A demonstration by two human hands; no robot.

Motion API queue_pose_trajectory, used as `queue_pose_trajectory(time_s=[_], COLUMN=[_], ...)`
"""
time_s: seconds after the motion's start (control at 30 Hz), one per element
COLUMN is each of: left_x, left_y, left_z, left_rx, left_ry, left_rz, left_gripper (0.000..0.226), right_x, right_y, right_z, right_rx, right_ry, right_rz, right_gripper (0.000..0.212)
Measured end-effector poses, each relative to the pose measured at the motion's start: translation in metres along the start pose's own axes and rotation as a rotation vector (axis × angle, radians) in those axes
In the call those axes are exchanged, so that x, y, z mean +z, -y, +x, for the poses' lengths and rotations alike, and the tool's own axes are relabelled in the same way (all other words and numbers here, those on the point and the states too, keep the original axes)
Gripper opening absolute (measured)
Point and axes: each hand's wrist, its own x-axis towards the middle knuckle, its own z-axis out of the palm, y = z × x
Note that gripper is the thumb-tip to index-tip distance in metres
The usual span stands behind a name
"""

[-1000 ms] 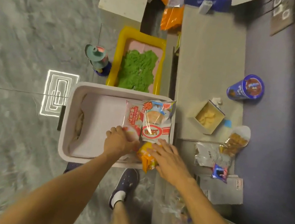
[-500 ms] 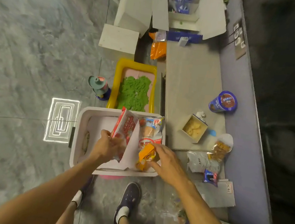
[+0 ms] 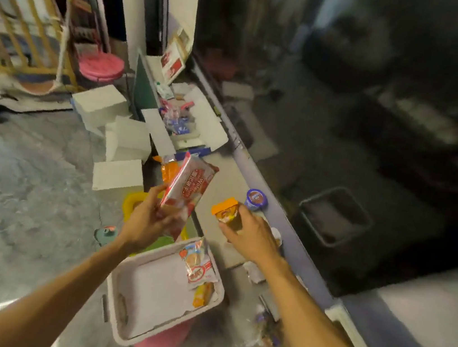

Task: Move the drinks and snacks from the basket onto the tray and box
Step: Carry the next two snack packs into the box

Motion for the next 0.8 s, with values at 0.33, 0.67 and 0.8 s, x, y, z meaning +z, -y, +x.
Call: queue_pose_trajectory(time_s=[0.33,0.67,0.8], left_x=[0.066,0.253,0.332], left_y=[-0.184,-0.287,-0.302], left_z=[-0.022,-0.193,-0.307], left_rx=[0.39,0.598,0.619], left_ry=[0.357,0.811,0.983], left_rz=[-0.027,-0.132,-0.186], left_gripper=[0.074,0.073,0.071], right_x=[-0.133,-0.188,-0.182], right_y=[0.014,-0.032,-0.045], right_z=[-0.152,-0.444,-0.591], right_rx=[0.342,0.668,0.815], right_ry=[-0.529,-0.881,-0.979], right_rz=[0.021,-0.081,-0.081], right_gripper=[0.052,0.05,0.05])
